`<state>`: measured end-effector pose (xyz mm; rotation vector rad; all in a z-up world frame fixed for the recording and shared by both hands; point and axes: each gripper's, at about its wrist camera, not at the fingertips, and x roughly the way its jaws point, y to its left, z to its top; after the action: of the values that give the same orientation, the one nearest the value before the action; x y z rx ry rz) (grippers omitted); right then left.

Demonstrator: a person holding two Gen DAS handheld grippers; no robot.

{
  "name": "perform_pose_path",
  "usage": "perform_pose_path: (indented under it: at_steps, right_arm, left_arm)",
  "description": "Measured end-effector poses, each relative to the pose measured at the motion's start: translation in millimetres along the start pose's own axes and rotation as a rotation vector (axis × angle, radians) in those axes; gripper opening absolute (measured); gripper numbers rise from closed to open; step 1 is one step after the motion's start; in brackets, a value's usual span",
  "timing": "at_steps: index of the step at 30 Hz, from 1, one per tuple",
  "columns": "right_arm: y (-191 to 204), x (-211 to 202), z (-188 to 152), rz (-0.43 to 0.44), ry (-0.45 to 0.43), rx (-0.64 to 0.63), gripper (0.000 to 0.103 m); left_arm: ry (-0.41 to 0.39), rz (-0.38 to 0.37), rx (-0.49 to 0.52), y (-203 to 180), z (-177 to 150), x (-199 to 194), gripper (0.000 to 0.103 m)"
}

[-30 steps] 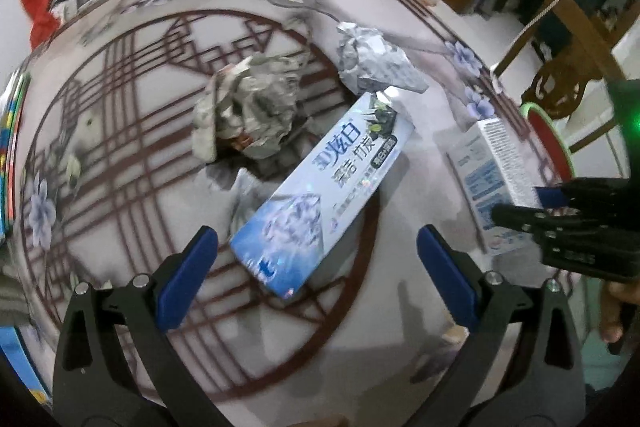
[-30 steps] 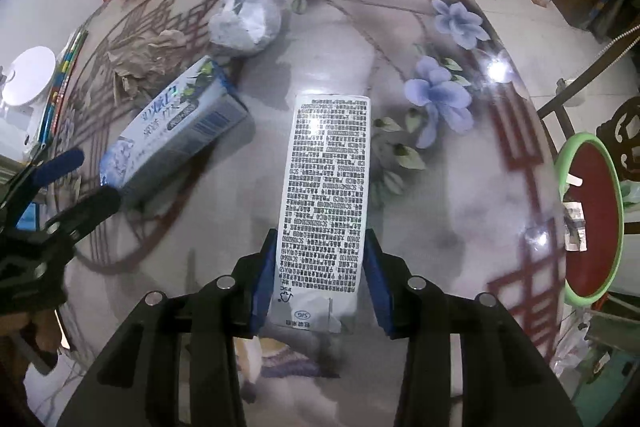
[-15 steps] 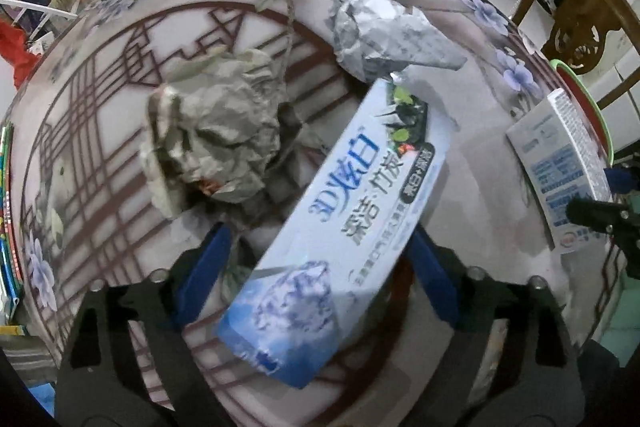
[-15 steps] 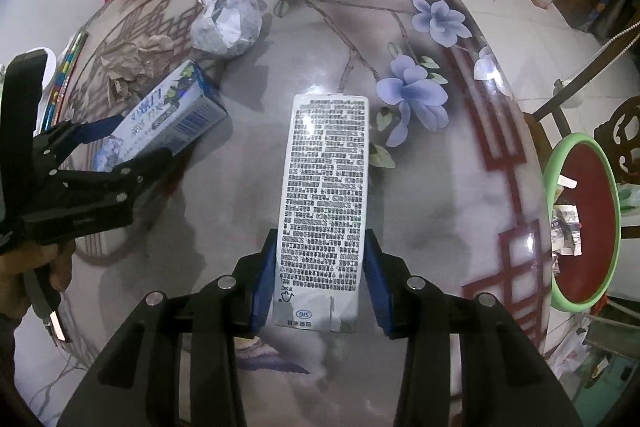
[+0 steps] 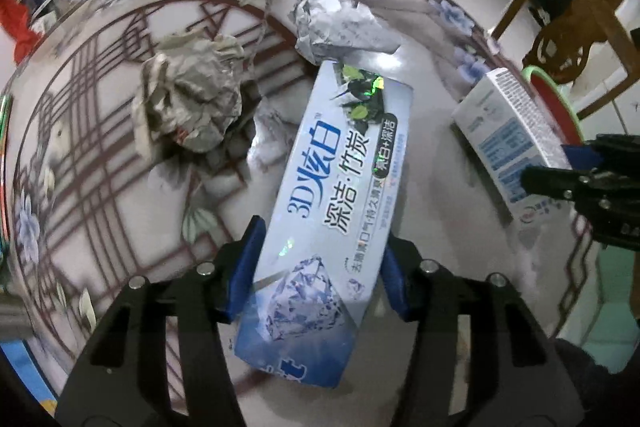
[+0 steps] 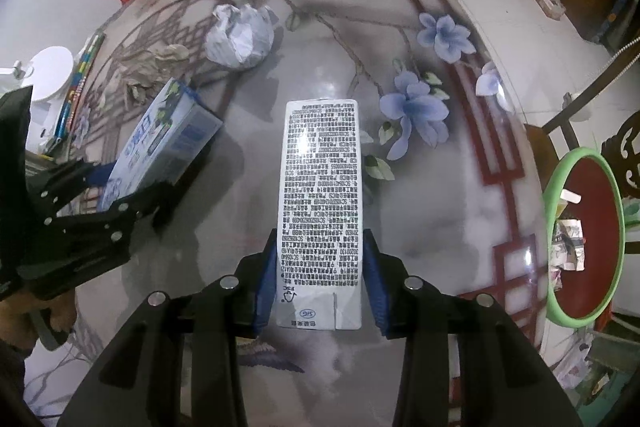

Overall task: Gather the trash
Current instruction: 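Carry the carton and toothpaste box over the bin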

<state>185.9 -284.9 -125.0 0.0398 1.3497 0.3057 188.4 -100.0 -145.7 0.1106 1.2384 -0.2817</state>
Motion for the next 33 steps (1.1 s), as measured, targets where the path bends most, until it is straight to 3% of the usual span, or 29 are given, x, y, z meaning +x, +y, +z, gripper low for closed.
perform_pose_path:
  at_steps: [7, 14, 24, 33]
  right_arm:
    - [-7.1, -19.5, -5.3, 0.027, -0.035, -0.007, 0.037]
    - [-27.3, -54.0, -10.2, 0.033, -0.1, 0.004, 0.037]
    - [-100.7, -110.5, -25.5, -0.012, -0.206, 0.12, 0.037]
    - [-183.9, -150.4, -52.6, -0.06, -0.27, 0.258, 0.037]
  left_arm:
    - [-0.038, -0.001, -0.058, -11.9, -2.9, -30.5, 0.052]
    - [-0.097, -0.005, -0.023, -51.7, 15.6, -59.6, 0.052]
    - [-0.145, -0.071, 0.064, -121.6, 53.9, -72.0, 0.052]
    - [-0.146, -0.171, 0.168, -209.4, 89.4, -63.9, 0.052]
